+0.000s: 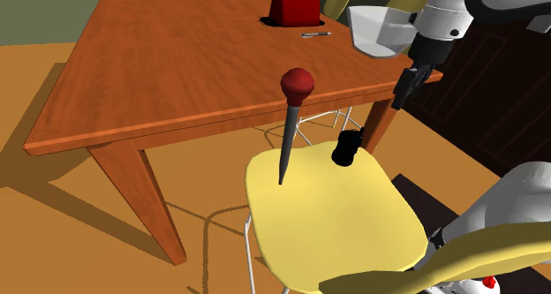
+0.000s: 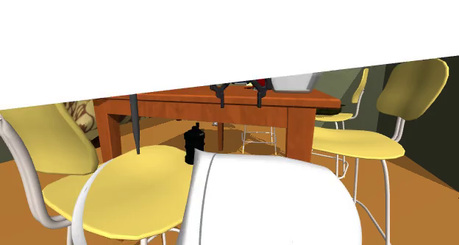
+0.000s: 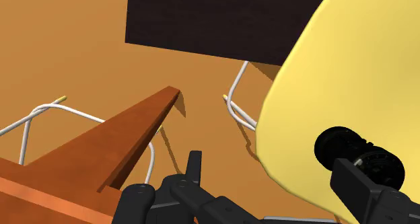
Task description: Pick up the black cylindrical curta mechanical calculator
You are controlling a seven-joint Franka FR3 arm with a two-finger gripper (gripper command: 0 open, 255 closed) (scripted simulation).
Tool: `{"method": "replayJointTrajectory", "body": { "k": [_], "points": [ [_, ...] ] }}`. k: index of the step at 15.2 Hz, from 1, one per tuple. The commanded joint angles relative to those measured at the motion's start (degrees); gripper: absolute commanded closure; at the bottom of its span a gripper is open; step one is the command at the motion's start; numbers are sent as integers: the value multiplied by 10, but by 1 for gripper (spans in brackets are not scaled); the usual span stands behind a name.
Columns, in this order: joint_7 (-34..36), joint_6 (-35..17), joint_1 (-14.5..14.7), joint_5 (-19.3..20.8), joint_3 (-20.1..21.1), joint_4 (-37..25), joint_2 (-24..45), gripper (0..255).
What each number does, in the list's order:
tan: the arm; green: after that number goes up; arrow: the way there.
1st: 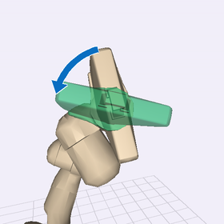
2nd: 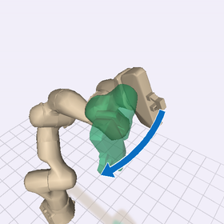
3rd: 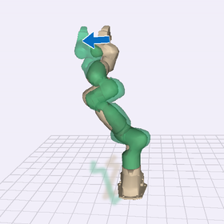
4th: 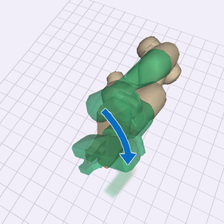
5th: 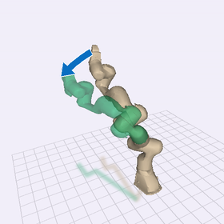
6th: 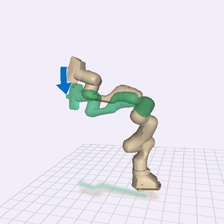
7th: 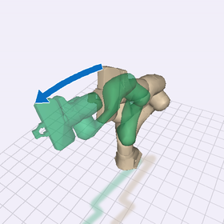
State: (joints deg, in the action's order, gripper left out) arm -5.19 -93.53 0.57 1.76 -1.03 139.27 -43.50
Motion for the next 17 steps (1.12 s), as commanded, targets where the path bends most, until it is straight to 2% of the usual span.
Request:
{"method": "replayJointTrajectory", "body": {
  "k": [1,12,17],
  "points": [
    [0,0,0,0,0,0,0,0],
    [177,-116,38,-108,113,13,102,0],
    [185,-156,40,-116,122,37,116,0]
  ]
}}
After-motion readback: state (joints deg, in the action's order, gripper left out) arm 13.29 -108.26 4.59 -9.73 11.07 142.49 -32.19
